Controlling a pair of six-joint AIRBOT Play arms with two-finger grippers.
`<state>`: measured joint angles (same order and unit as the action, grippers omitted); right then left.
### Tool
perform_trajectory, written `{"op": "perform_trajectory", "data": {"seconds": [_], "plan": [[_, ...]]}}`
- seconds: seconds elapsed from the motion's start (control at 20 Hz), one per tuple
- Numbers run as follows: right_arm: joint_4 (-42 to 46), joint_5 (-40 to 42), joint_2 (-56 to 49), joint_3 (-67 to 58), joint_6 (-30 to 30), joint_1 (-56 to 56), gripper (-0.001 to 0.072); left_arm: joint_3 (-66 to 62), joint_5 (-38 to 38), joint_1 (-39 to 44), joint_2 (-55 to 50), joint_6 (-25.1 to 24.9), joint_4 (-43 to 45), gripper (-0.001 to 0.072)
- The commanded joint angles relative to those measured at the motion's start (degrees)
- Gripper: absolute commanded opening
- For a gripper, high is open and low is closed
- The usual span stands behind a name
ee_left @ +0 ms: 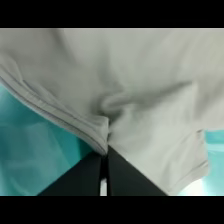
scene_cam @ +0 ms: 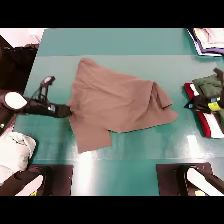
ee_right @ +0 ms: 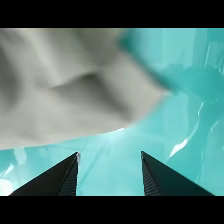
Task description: Fold the shirts.
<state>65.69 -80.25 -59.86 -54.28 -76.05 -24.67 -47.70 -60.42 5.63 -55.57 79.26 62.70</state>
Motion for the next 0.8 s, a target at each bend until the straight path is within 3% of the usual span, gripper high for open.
{"op": "perform_trajectory", "data": {"seconds": [0.0,0.2,0.4,0.75], "plan": [[-0.2,3.4,-2.2,7.2,5.0,-5.8,0.0431,-6.7,-0.5,0.0,0.0,0.0,5.4,0.0024],[-5.3,3.5,-10.4,7.9,10.7,-5.7,0.0430,-7.3,-0.8,-2.0,0.0,3.3,6.8,0.0024],[-12.3,4.5,-16.8,7.9,13.8,-4.6,0.0429,-7.3,-2.7,-5.2,0.0,3.5,6.1,0.0025],[-11.9,3.4,-19.6,7.9,14.6,4.6,0.0429,-7.3,-3.8,-5.3,0.0,3.5,6.0,0.0025]]}}
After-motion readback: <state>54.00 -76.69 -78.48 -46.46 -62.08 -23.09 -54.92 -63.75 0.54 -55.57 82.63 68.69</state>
